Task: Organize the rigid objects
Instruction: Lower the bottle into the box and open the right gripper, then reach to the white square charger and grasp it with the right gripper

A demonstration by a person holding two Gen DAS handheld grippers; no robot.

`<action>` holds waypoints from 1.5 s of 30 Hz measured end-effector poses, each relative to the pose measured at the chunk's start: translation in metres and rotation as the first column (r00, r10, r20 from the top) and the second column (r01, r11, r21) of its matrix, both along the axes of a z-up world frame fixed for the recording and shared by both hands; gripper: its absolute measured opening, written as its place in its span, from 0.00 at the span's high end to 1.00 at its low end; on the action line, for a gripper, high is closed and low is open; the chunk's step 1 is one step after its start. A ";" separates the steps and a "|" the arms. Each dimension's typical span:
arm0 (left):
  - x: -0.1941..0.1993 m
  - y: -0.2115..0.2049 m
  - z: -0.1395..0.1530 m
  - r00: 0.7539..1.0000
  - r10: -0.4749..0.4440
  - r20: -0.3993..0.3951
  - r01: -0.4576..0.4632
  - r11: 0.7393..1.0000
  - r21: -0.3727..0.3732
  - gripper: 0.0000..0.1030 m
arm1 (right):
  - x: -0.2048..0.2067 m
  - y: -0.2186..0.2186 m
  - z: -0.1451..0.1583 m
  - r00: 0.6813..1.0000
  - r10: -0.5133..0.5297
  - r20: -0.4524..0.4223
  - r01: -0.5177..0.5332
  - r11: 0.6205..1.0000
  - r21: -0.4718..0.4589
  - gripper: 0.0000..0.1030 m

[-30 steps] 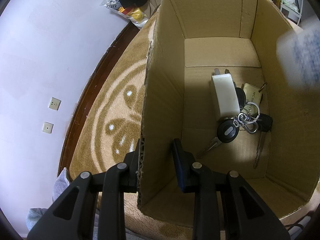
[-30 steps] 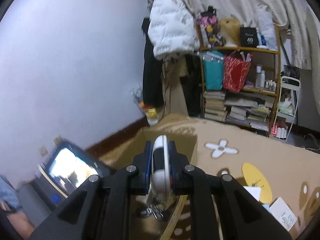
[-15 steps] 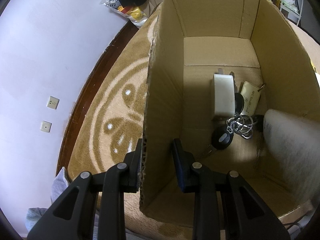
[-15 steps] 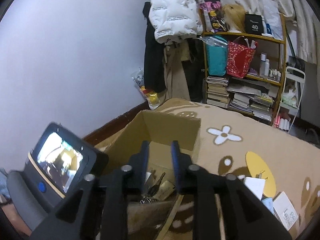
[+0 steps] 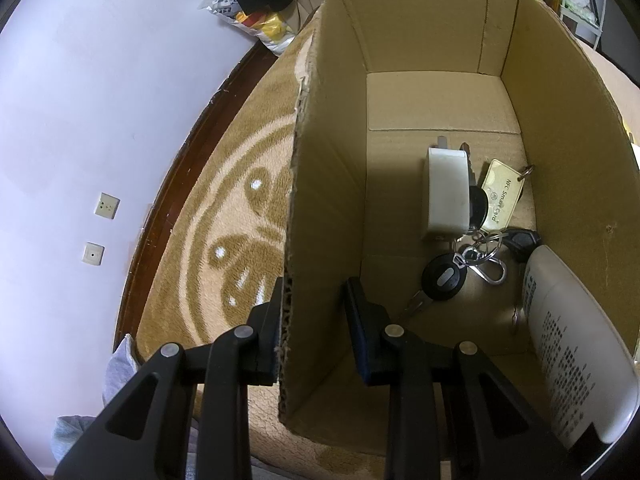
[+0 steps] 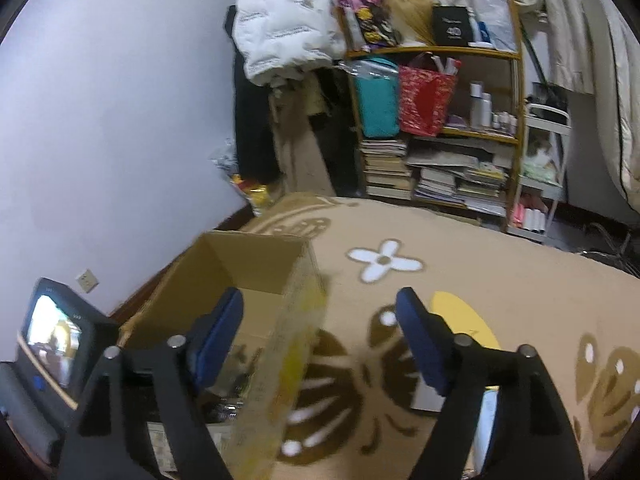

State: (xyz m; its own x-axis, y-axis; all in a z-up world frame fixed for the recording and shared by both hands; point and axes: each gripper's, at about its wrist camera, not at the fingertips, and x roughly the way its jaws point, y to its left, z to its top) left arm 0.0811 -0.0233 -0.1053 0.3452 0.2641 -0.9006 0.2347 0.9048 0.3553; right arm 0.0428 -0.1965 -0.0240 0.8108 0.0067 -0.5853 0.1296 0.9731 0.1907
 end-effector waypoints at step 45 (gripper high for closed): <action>0.000 0.000 -0.002 1.000 -0.003 0.000 0.003 1.000 0.005 0.74 | 0.024 -0.076 -0.124 0.939 -0.165 -0.301 0.166 0.986 -0.023 0.42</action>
State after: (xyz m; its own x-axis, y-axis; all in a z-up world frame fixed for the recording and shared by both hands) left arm 0.0811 -0.0234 -0.1071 0.3463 0.2676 -0.8991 0.2376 0.9022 0.3601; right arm 0.0669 -0.2722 -0.1482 0.5870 -0.1105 -0.8020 0.3400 0.9327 0.1204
